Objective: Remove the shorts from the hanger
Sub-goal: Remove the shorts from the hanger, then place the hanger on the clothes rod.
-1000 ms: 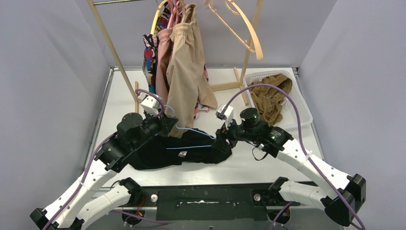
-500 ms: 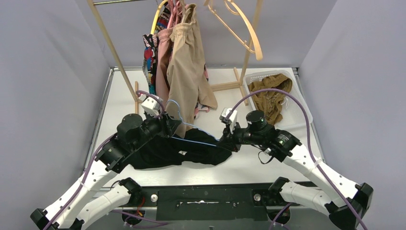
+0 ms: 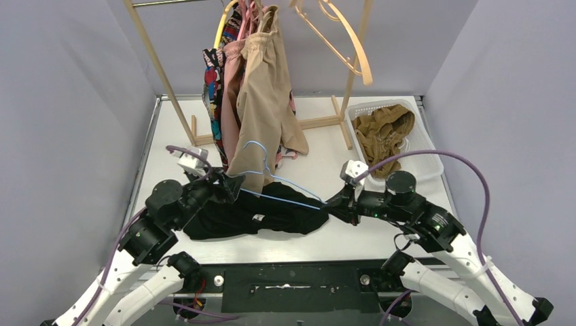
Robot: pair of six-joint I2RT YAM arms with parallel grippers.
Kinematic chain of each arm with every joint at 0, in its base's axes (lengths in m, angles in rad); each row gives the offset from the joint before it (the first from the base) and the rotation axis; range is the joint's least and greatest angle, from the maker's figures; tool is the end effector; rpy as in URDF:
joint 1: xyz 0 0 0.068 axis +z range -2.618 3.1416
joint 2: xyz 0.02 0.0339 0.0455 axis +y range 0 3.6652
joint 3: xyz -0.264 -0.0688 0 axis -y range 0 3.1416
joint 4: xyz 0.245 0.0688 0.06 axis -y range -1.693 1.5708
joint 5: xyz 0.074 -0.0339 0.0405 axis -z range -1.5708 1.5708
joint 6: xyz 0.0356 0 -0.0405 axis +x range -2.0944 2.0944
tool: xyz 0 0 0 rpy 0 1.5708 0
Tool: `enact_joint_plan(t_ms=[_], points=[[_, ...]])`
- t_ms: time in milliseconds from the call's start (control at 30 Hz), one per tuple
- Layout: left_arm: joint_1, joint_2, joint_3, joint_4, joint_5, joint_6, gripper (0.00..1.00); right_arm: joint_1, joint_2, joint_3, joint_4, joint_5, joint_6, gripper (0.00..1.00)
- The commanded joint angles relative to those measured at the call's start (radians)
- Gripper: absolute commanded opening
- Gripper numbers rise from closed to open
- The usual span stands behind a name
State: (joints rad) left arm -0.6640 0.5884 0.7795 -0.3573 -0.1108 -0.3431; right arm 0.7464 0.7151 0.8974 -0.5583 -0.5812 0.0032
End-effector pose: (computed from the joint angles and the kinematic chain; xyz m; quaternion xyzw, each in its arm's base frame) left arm 0.1106 -0.0816 0.3474 0.0865 0.7581 -0.2742 0.5853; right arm 0.0948 0.1143 0.3519 -0.4378 0.6795 0.4177 0.4148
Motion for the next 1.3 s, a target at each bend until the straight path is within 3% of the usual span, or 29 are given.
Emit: enact_joint_plan(t_ms=[0,100,367,500,667,800,933,1100,1267], points=[[0.003,-0.113,-0.017,0.101,-0.11,0.001,0.69,-0.001,-0.109,0.021,0.056,-0.033,0.012,0.0],[0.004,-0.163,-0.044,0.171,-0.103,0.001,0.75,-0.002,-0.156,0.024,0.055,-0.003,0.029,0.0],[0.003,-0.135,-0.002,0.161,-0.095,-0.008,0.76,0.005,-0.175,0.082,-0.034,0.166,0.086,0.0],[0.003,-0.12,0.004,0.27,0.074,-0.037,0.82,0.004,-0.27,0.071,0.005,0.321,0.081,0.0],[0.004,-0.02,0.096,0.246,0.171,-0.012,0.82,0.006,-0.436,0.011,0.098,0.329,0.072,0.0],[0.004,-0.022,0.065,0.253,0.136,0.003,0.82,0.011,-0.485,0.027,0.054,0.37,0.081,0.0],[0.003,-0.029,0.024,0.243,0.071,0.012,0.82,0.013,-0.473,0.055,0.008,0.52,0.113,0.0],[0.003,0.01,0.015,0.135,-0.198,-0.011,0.82,0.014,-0.392,0.079,-0.011,0.66,0.151,0.0],[0.003,0.041,0.006,0.06,-0.323,-0.006,0.82,0.014,-0.241,0.098,-0.017,0.779,0.178,0.0]])
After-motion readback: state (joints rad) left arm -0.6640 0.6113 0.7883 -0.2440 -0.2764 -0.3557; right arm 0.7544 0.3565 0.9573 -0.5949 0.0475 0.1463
